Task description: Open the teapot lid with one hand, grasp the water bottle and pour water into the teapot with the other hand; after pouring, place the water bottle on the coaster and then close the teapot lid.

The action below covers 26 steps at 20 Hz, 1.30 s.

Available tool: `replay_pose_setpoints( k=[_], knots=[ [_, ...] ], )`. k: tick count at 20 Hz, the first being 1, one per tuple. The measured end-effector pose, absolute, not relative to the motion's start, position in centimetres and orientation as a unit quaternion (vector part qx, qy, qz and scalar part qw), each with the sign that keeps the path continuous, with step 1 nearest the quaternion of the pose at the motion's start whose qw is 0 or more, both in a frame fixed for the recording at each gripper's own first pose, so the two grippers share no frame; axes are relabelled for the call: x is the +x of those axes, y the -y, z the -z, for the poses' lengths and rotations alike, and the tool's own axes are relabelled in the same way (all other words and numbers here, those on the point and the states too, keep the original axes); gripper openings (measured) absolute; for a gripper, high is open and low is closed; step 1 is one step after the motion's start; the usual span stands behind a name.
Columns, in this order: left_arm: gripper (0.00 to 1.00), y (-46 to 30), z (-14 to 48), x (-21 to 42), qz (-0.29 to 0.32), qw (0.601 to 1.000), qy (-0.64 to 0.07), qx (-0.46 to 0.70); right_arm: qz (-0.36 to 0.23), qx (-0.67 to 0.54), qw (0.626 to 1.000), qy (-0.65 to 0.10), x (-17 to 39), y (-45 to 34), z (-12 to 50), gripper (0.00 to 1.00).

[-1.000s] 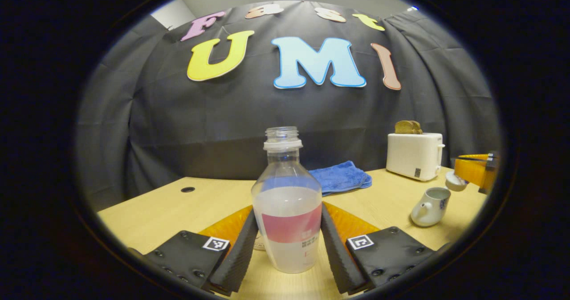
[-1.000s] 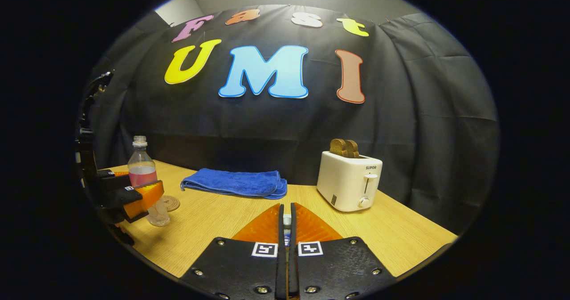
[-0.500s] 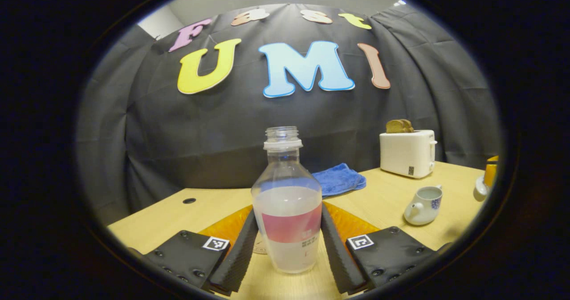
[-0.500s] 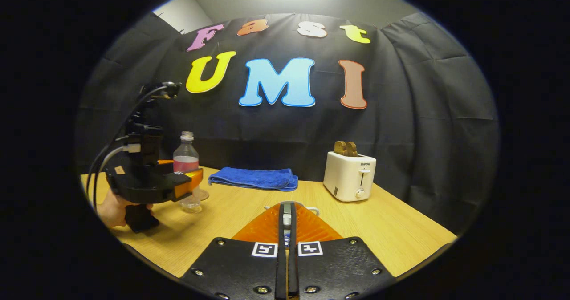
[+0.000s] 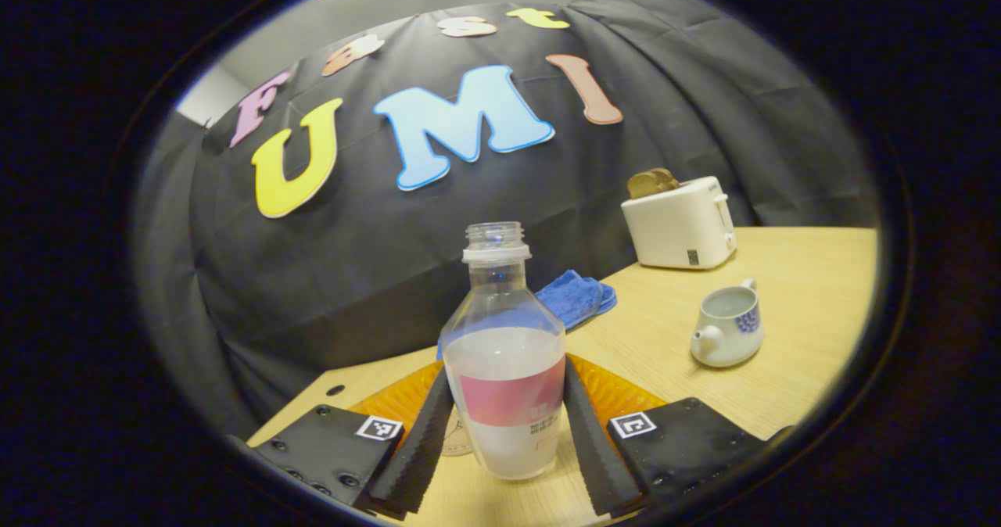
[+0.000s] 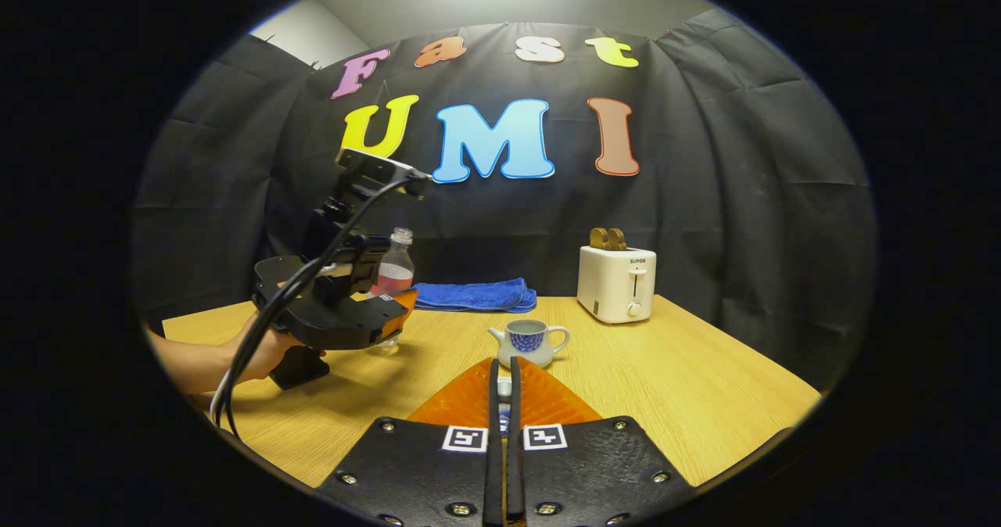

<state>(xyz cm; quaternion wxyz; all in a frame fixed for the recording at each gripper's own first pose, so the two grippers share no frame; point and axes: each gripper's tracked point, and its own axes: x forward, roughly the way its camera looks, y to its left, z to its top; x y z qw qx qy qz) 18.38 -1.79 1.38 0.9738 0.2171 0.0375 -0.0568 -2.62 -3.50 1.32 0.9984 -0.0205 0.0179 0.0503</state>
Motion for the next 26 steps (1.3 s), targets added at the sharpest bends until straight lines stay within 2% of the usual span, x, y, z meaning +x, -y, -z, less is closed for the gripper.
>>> replay_pose_setpoints(
  k=[14, 19, 26],
  knots=[
    [0.86, 7.3, 1.6, 20.0, 0.110, 0.894, -0.081, 0.426, -0.040, -0.006, 0.999, -0.017, -5.5, 4.9, -0.8, 0.02],
    [0.86, 8.4, 2.3, 20.5, 0.113, 0.843, -0.090, 0.518, -0.039, -0.001, 0.999, -0.018, -5.5, 5.1, -0.7, 0.02],
    [0.86, 9.0, 2.9, 21.1, 0.111, 0.801, -0.096, 0.580, -0.036, 0.015, 0.999, -0.032, -5.2, 5.7, 0.3, 0.02]
  ],
)
